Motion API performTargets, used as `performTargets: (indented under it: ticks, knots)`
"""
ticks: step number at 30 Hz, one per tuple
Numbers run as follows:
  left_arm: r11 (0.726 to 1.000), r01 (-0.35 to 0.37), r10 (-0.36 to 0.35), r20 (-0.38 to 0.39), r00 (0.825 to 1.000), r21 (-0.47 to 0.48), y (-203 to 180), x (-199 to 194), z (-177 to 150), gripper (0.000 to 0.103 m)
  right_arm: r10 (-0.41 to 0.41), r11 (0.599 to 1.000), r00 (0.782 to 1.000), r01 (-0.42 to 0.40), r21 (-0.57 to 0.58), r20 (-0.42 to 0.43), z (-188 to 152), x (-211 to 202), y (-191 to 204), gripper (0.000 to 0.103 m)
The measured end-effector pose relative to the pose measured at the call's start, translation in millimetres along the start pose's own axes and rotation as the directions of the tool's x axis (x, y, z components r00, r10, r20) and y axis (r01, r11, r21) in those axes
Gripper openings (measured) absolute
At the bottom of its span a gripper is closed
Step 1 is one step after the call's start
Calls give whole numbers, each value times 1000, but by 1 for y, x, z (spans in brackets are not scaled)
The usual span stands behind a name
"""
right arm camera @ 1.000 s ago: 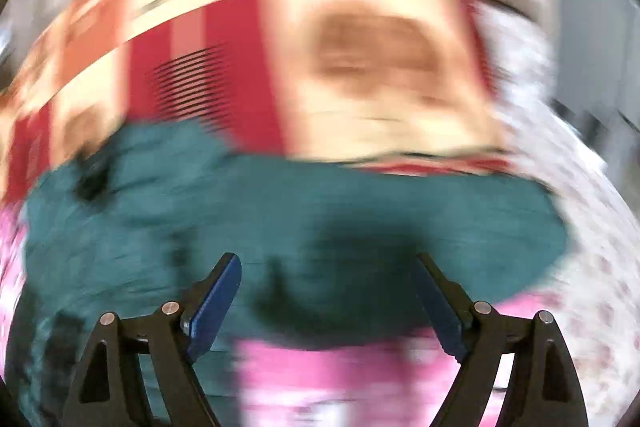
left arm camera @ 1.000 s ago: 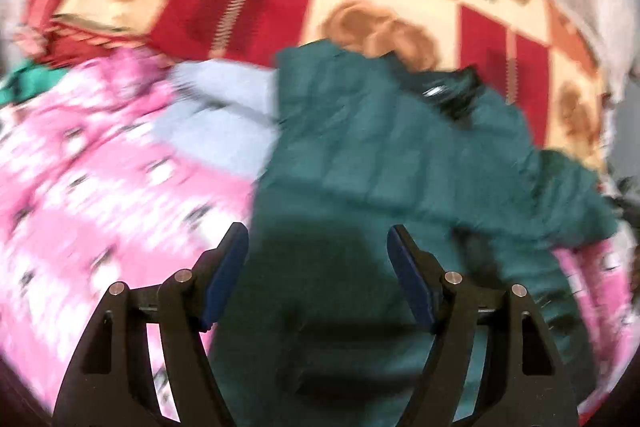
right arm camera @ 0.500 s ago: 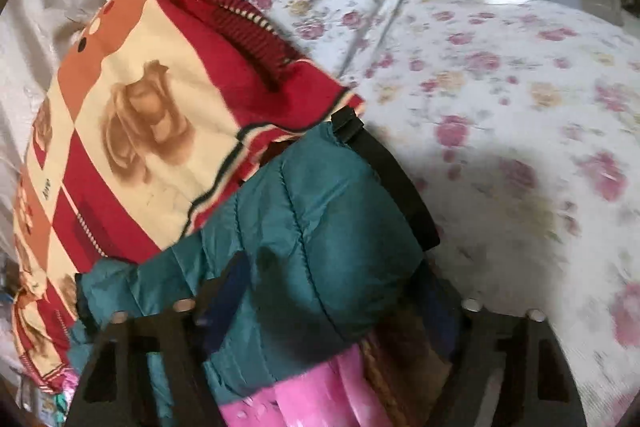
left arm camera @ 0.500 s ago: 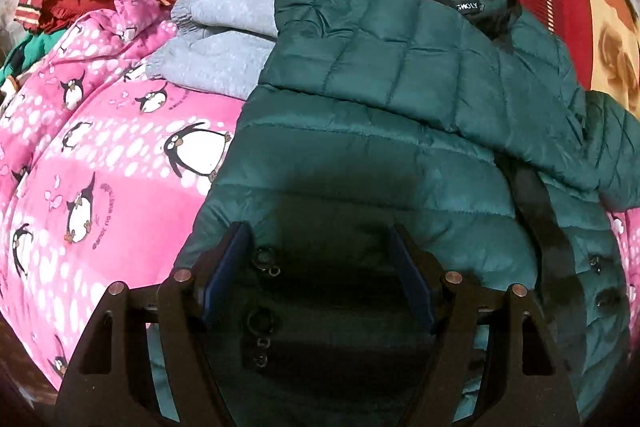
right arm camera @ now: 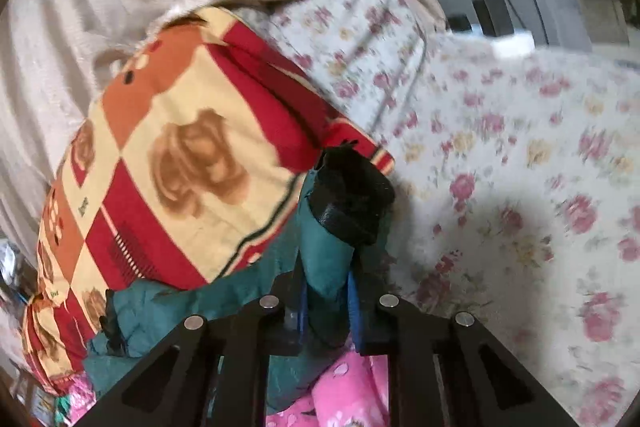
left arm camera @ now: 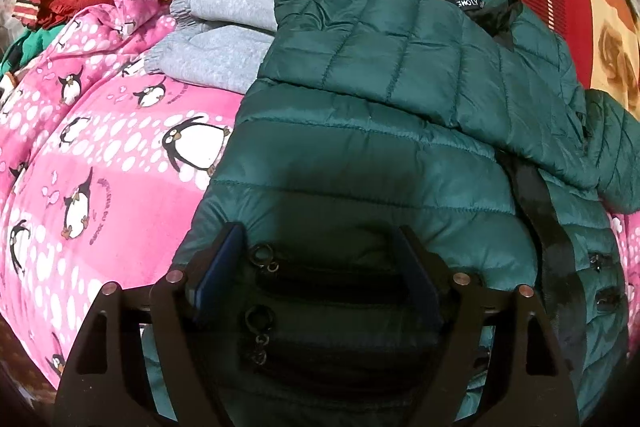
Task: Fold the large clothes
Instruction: 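Lift the held side and fold it across the body toward the left gripper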
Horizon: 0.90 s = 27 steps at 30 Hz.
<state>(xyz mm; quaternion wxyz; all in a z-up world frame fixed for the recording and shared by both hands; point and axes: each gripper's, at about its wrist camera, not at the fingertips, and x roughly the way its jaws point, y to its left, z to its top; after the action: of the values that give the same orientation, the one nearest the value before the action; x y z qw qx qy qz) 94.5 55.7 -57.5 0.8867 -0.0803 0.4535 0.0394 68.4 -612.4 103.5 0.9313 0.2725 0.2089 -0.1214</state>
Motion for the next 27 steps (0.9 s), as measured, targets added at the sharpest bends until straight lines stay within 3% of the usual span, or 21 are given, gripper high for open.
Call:
performTargets:
  ticks: [8, 13, 18, 27]
  knots:
    - [986, -164, 166, 51, 985, -29, 21, -16, 1, 78, -82, 994, 991, 89, -63, 108, 24, -75, 29, 15]
    - [985, -166, 168, 34, 985, -50, 39, -13, -4, 79, -21, 985, 992, 42, -169, 127, 22, -98, 98, 15]
    - [987, -138, 141, 31, 990, -78, 46, -9, -10, 79, 76, 956, 996, -57, -287, 56, -13, -75, 196, 15]
    - [973, -228, 230, 82, 970, -31, 36, -17, -10, 80, 153, 893, 979, -194, -406, -131, -113, 9, 327, 15]
